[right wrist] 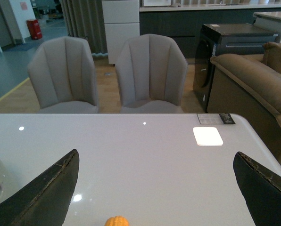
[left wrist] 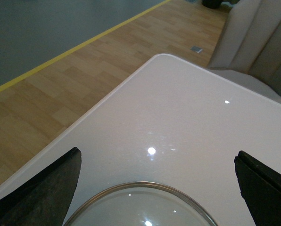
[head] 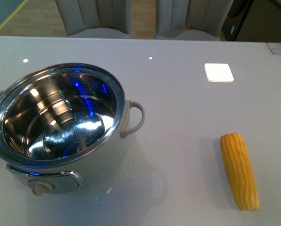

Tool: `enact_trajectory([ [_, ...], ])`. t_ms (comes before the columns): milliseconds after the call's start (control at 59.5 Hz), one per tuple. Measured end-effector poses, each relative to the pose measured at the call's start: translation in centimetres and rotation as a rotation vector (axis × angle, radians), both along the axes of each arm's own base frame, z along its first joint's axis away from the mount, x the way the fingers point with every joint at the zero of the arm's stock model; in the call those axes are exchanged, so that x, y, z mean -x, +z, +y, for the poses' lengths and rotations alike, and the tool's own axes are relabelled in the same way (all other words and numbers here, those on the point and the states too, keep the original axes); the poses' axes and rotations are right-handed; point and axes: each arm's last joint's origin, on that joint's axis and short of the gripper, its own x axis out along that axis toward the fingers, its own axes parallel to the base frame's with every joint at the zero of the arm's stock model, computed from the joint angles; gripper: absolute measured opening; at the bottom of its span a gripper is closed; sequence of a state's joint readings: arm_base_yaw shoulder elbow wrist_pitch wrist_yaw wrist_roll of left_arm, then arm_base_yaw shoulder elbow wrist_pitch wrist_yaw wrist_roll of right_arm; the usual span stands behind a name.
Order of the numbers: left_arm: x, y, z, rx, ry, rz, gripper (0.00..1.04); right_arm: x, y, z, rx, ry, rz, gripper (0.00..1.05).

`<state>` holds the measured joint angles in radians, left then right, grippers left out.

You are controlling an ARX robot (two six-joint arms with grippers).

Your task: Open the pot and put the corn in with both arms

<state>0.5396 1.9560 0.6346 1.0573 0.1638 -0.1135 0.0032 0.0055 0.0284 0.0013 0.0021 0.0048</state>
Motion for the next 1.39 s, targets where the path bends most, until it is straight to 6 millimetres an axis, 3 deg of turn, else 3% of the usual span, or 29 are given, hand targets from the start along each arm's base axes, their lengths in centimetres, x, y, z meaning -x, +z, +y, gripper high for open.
enact_trajectory([
  [101,2.4,3.3,-1.7,-0.001,-0.083,-0.033,0.98,0.0,0.0,0.0,0.0,0.0,0.0,0.96],
  [235,6.1,6.1,-4.5,-0.002,-0.17,-0.056,0.98,0.0,0.0,0.0,0.0,0.0,0.0,0.96],
  [403,10.1,8.0,-8.4,0.006,-0.239,-0.079,0.98,0.0,0.0,0.0,0.0,0.0,0.0,0.96],
  [538,12.0,9.2,-10.3,0.011,-0.242,-0.107,0.98,0.0,0.0,0.0,0.0,0.0,0.0,0.96],
  [857,15.4,8.2,-15.2,0.043,-0.386,-0.044,0.98,0.0,0.0,0.0,0.0,0.0,0.0,0.96],
  [1277,15.5,8.2,-15.3,0.042,-0.388,-0.051,0.98,0.0,0.0,0.0,0.0,0.0,0.0,0.96],
  [1394,15.8,7.8,-15.9,-0.125,-0.346,-0.203,0.78,0.0,0.0,0.0,0.0,0.0,0.0,0.96],
])
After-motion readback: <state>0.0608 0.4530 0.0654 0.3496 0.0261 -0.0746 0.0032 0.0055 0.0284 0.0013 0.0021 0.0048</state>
